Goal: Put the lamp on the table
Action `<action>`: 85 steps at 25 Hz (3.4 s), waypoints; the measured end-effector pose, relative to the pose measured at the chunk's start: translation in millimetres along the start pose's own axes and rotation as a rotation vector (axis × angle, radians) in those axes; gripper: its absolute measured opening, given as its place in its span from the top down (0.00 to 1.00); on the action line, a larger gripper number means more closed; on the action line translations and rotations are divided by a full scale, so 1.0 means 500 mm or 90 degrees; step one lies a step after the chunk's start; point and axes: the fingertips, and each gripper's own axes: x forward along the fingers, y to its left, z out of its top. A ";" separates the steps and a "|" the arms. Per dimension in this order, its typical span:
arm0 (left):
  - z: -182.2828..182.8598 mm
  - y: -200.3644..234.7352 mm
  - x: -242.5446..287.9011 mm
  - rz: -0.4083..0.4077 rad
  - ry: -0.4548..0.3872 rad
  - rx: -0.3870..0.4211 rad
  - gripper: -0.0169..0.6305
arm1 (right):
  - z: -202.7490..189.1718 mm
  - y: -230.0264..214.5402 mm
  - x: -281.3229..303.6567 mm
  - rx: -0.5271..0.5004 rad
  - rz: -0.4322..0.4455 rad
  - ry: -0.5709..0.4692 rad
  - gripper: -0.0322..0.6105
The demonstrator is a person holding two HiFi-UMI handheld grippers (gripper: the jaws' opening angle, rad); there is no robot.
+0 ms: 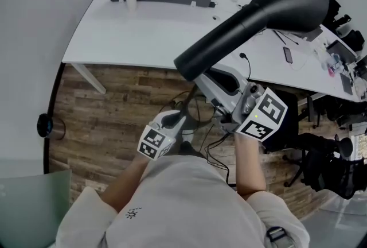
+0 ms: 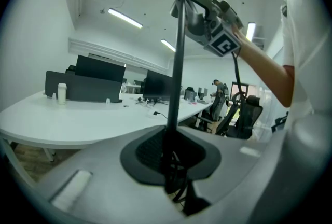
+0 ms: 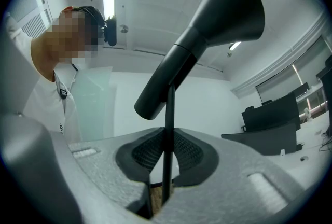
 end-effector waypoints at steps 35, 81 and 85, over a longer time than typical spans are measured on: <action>0.141 0.177 0.433 0.059 0.019 -0.019 0.91 | 0.052 -0.489 -0.054 0.024 0.064 -0.002 0.88; 0.193 0.372 0.588 -0.027 0.058 -0.005 0.91 | 0.042 -0.740 0.037 0.029 -0.017 -0.006 0.88; 0.207 0.405 0.608 -0.044 0.059 -0.005 0.91 | 0.044 -0.778 0.063 0.029 -0.030 -0.006 0.88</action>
